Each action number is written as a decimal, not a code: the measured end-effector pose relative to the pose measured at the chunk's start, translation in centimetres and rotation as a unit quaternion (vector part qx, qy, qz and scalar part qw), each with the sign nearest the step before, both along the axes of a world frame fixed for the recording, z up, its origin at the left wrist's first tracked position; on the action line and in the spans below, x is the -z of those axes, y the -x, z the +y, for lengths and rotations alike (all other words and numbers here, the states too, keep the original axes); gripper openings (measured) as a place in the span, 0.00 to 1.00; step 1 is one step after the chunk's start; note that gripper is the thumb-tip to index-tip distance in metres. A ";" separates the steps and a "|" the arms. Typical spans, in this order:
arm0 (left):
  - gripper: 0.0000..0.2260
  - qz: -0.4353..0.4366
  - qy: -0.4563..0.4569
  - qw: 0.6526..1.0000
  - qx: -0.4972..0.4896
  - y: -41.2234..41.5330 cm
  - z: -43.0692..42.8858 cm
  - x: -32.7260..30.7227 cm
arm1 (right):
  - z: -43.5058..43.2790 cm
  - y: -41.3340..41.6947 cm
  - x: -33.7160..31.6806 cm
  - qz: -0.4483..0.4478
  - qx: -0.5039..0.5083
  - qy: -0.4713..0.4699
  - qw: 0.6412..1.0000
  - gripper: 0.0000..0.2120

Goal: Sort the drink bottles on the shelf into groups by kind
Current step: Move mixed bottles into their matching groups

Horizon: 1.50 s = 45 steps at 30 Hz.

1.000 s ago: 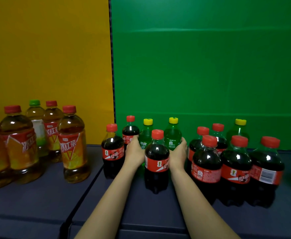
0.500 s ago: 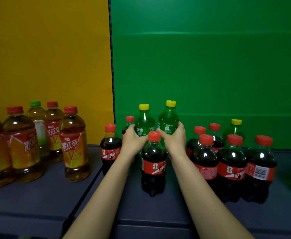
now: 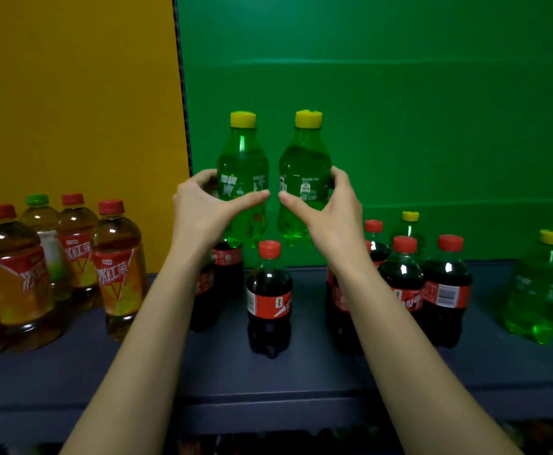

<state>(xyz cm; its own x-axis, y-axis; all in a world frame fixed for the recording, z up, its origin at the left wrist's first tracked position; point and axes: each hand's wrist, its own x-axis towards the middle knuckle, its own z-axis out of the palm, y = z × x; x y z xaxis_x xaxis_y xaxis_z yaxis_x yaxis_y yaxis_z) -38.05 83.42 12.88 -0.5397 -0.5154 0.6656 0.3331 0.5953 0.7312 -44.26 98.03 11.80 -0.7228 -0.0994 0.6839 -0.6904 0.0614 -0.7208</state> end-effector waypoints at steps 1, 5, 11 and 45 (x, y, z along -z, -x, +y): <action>0.35 0.008 0.002 1.000 -0.002 -0.4 0.2 -0.4 | 0.8 -0.3 -0.2 0.006 0.001 0.007 1.000 0.37; 0.33 0.035 0.029 0.999 -0.004 -1.6 2.3 -1.7 | 4.1 -1.2 -0.4 0.005 0.008 0.015 1.000 0.36; 0.28 0.034 0.029 0.998 0.038 -2.6 8.2 -2.2 | 10.9 -1.6 0.3 -0.003 -0.010 0.015 1.000 0.29; 0.39 -0.112 -0.043 0.992 -0.038 10.6 37.5 13.5 | 35.8 8.1 13.0 -0.110 0.065 -0.124 0.984 0.40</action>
